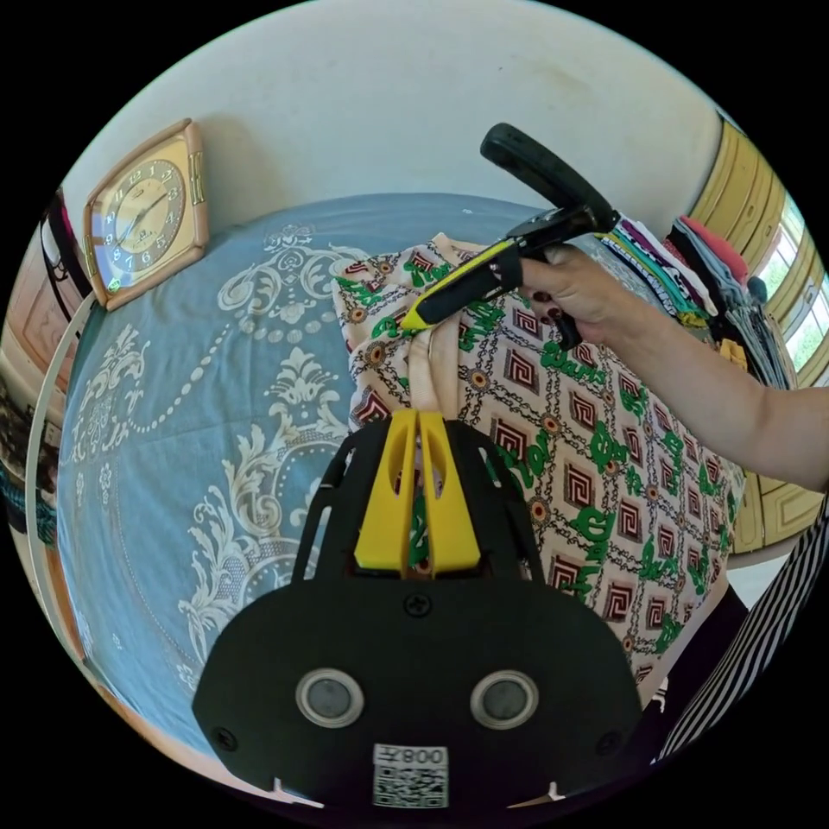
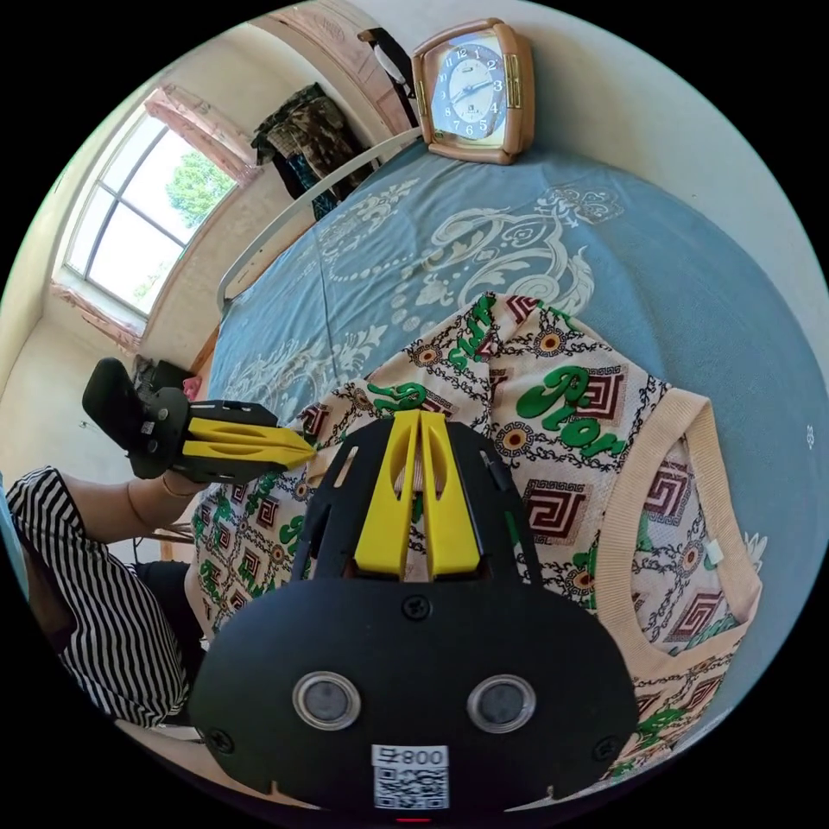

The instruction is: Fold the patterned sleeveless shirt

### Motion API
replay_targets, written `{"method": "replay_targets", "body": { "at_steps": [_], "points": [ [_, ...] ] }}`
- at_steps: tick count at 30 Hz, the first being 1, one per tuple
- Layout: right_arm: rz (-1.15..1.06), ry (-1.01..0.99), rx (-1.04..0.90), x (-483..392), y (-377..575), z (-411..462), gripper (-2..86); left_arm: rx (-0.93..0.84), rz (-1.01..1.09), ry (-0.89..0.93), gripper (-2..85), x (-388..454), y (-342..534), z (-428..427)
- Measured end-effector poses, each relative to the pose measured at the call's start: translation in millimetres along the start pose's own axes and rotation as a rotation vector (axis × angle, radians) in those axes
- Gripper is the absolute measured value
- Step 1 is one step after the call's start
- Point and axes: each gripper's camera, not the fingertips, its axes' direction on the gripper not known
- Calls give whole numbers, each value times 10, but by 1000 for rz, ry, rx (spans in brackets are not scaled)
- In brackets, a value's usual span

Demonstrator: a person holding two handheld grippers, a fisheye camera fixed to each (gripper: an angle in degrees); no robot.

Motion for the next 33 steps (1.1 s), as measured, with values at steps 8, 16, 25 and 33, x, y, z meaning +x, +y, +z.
{"method": "replay_targets", "body": {
  "at_steps": [8,16,25,33],
  "points": [
    [32,-30,84,-129,430,-261,1,-35,31,66,15,22,-18,113],
    [-80,-28,-52,-585,792,-69,1,-38,17,52,9,-2,45,170],
    [-102,-53,-18,-781,1370,-310,1,15,-11,39,3,-149,190,40],
    [63,54,60,-511,1395,-493,1,-30,-19,63,3,-230,294,142]
  ]
}}
